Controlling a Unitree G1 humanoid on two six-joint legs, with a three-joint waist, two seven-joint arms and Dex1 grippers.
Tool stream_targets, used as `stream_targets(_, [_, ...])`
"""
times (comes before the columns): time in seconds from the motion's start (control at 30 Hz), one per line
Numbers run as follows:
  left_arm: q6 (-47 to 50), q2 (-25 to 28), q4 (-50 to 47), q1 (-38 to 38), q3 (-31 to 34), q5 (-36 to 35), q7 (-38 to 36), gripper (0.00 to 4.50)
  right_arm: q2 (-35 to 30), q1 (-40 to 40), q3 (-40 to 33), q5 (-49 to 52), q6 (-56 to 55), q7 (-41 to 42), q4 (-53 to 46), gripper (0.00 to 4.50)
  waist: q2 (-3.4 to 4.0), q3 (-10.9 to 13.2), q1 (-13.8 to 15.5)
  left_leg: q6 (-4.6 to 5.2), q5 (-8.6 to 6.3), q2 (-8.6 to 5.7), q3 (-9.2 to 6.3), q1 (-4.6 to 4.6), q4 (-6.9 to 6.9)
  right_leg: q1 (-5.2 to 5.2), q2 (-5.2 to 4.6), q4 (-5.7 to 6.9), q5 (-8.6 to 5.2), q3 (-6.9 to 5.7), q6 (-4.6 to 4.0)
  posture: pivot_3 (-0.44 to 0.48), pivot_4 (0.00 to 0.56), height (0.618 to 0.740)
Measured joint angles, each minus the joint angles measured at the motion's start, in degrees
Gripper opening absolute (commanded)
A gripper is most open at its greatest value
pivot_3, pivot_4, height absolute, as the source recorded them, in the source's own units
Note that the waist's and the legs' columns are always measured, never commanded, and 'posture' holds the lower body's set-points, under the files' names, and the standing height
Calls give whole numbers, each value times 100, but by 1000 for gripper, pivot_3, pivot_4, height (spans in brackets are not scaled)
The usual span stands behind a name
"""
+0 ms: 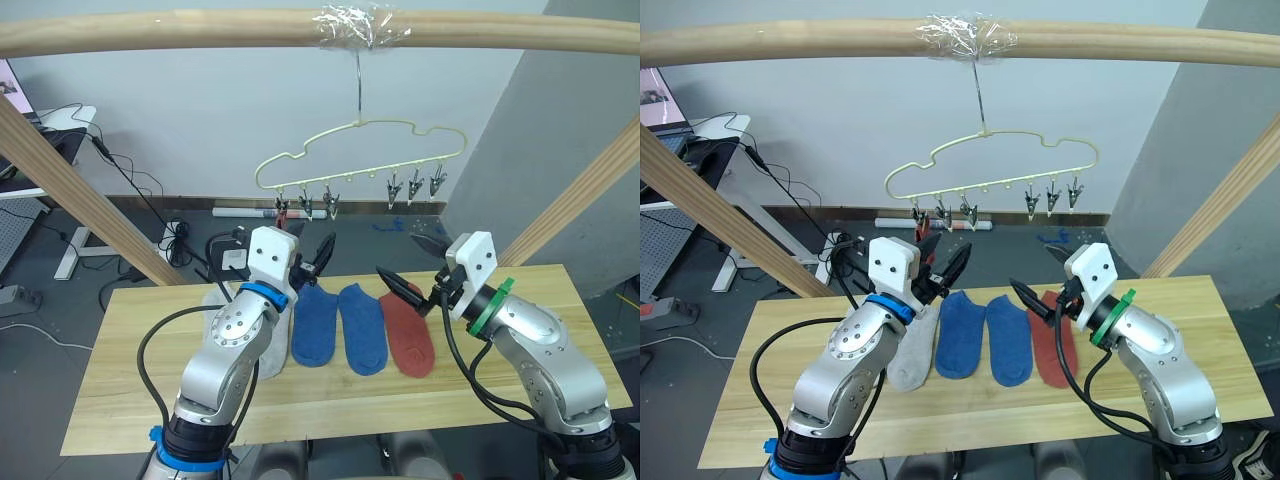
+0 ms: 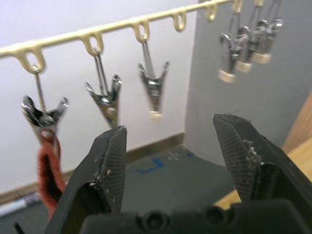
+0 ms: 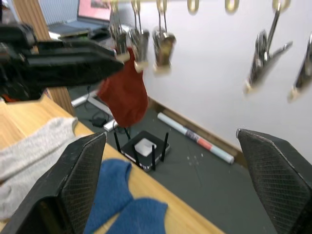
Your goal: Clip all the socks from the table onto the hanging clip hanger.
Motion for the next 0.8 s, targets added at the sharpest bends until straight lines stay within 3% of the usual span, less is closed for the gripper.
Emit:
stream_targets(0.03, [-72, -39, 31, 17, 2, 95, -6, 2232, 0, -10, 1, 21, 26, 0, -22, 4500, 0, 0, -1, 1, 0, 0, 0, 0, 0, 0, 0, 0, 0, -1, 0, -106, 214, 740])
stream_targets(0.8, [-760, -805, 1271, -587, 309, 896, 81, 2232, -23, -351, 12, 288, 170, -9, -76, 4500, 0, 0, -28, 3, 0, -4, 1, 2, 9, 1, 0, 11, 3, -3, -1, -125, 207, 740])
